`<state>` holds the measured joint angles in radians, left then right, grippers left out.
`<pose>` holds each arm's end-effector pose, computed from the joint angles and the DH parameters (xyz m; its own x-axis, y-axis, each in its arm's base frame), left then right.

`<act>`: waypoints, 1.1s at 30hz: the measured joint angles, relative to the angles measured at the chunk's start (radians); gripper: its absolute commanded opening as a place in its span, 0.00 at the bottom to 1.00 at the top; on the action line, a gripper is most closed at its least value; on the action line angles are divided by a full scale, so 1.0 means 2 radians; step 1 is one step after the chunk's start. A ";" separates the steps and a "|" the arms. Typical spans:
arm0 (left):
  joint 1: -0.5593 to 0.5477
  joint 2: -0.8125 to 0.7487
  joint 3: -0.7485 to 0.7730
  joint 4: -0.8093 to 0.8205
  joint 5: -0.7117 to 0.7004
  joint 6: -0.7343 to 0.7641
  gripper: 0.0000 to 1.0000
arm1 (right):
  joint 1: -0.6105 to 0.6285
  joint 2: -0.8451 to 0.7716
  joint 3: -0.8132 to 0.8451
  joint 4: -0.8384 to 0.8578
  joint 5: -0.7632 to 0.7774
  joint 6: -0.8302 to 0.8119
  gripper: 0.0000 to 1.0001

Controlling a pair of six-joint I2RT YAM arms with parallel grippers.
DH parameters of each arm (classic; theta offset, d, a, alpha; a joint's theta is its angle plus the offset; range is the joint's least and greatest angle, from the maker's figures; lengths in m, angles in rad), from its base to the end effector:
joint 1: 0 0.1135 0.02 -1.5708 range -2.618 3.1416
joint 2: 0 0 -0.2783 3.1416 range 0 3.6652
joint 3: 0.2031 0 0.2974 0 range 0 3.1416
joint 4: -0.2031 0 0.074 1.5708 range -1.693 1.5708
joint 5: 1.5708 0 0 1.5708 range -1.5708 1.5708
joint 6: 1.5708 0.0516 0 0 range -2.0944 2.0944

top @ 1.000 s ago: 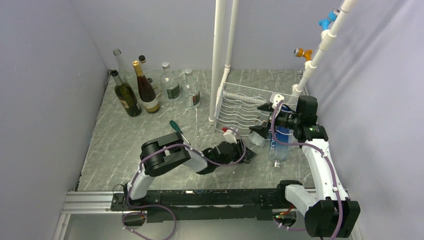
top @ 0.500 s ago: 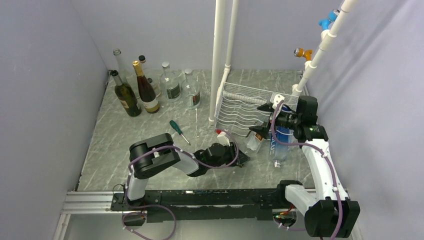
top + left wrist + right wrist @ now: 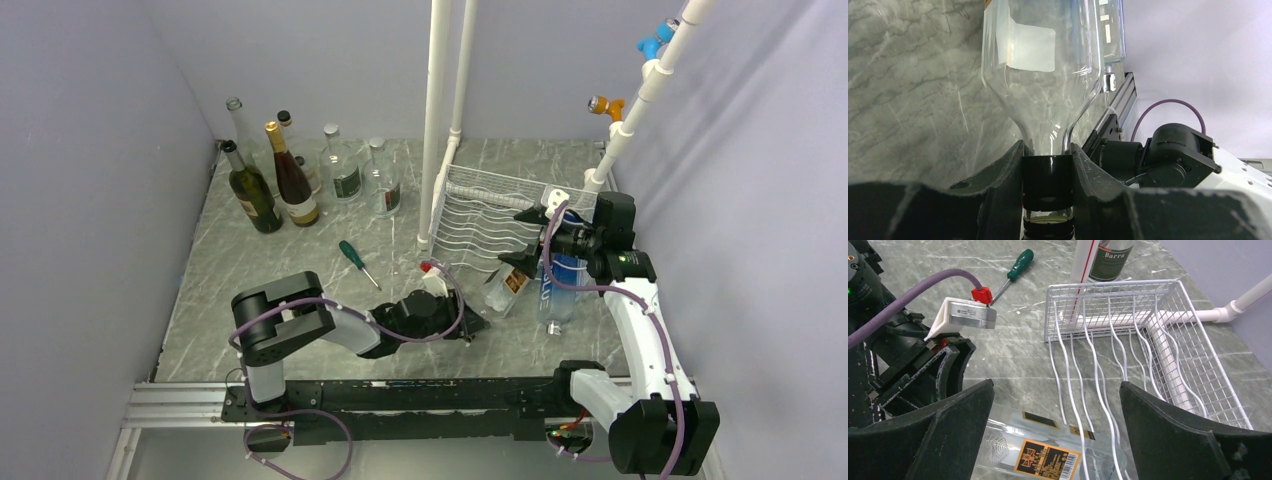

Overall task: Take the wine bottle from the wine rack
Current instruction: Pick up the wine bottle from the wine rack.

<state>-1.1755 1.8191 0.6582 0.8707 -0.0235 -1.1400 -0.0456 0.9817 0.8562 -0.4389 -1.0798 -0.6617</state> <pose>0.1474 -0.3501 0.1041 -0.8765 -0.2584 -0.4062 0.2815 0.4094 -0.8678 0.2468 0.0343 0.3153 0.0226 -0.2910 -0.9564 -0.8986 0.4134 -0.1470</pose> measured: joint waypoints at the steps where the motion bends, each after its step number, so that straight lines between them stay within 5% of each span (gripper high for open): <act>1: 0.000 -0.004 -0.003 -0.001 0.000 -0.001 0.00 | 0.000 0.000 0.000 0.000 0.000 0.000 1.00; 23: -0.008 -0.075 -0.055 -0.025 0.000 -0.001 0.00 | -0.001 0.000 -0.001 -0.006 -0.016 -0.019 1.00; 33: -0.009 -0.133 -0.090 -0.052 -0.002 0.014 0.00 | -0.001 0.008 -0.007 -0.093 -0.060 -0.159 0.99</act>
<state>-1.1927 1.5524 0.4786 0.7673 -0.0269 -1.1110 -0.0475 0.9977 0.8429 -0.6243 -1.2007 -0.9794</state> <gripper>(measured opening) 0.369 0.993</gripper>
